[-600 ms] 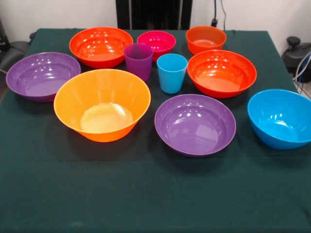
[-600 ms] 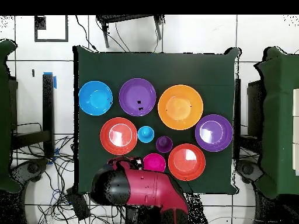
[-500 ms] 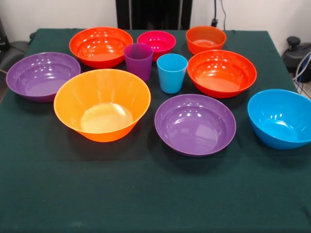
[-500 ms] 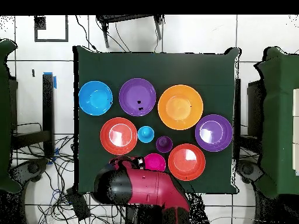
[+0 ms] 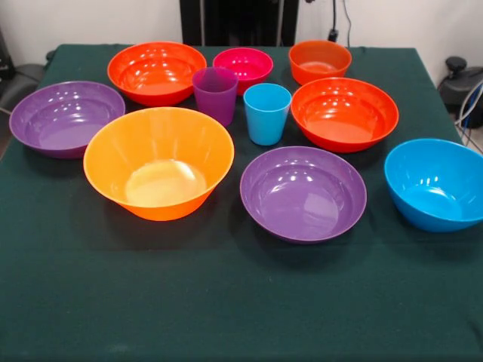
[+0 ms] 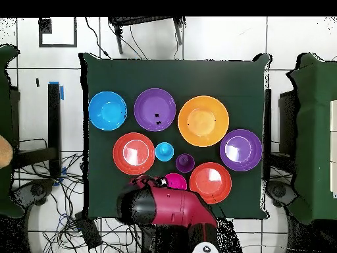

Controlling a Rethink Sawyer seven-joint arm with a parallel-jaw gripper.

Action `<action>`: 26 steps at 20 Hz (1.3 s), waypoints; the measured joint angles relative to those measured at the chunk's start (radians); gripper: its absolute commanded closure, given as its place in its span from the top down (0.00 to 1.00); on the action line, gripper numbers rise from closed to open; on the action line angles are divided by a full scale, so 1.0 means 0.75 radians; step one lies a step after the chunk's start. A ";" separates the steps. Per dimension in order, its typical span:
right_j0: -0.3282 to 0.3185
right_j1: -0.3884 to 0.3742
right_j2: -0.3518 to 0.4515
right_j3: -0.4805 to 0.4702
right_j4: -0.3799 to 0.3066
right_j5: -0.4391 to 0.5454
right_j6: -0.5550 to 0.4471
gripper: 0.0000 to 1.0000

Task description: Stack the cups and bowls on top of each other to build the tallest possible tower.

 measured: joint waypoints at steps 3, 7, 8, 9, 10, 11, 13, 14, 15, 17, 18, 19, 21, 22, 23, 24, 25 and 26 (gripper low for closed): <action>-0.007 0.040 0.001 -0.008 -0.013 -0.006 0.000 1.00; -0.012 0.102 0.003 -0.020 -0.031 -0.027 0.000 1.00; -0.012 0.116 0.004 -0.024 -0.037 -0.033 0.000 1.00; -0.012 0.127 0.004 -0.027 -0.041 -0.037 0.000 1.00; -0.012 0.137 0.005 -0.030 -0.045 -0.042 0.000 1.00; -0.012 0.147 0.005 -0.034 -0.049 -0.046 0.000 1.00; -0.012 0.170 0.006 -0.041 -0.058 -0.059 0.000 1.00; -0.013 0.178 0.006 -0.043 -0.062 -0.064 0.000 1.00; -0.013 0.192 0.006 -0.047 -0.067 -0.073 0.000 1.00; -0.013 0.220 0.006 -0.055 -0.076 -0.095 0.000 1.00; -0.013 0.234 0.006 -0.059 -0.081 -0.106 0.000 1.00; -0.013 0.244 0.006 -0.062 -0.083 -0.113 0.000 1.00; -0.013 0.280 0.006 -0.073 -0.094 -0.140 0.000 1.00; -0.013 0.293 0.006 -0.077 -0.097 -0.148 0.000 1.00; -0.013 0.308 0.006 -0.082 -0.102 -0.158 0.000 1.00; -0.013 0.322 0.006 -0.086 -0.106 -0.167 0.000 1.00; -0.013 0.336 0.006 -0.091 -0.110 -0.175 0.000 1.00; -0.015 0.353 0.006 -0.097 -0.116 -0.185 0.000 1.00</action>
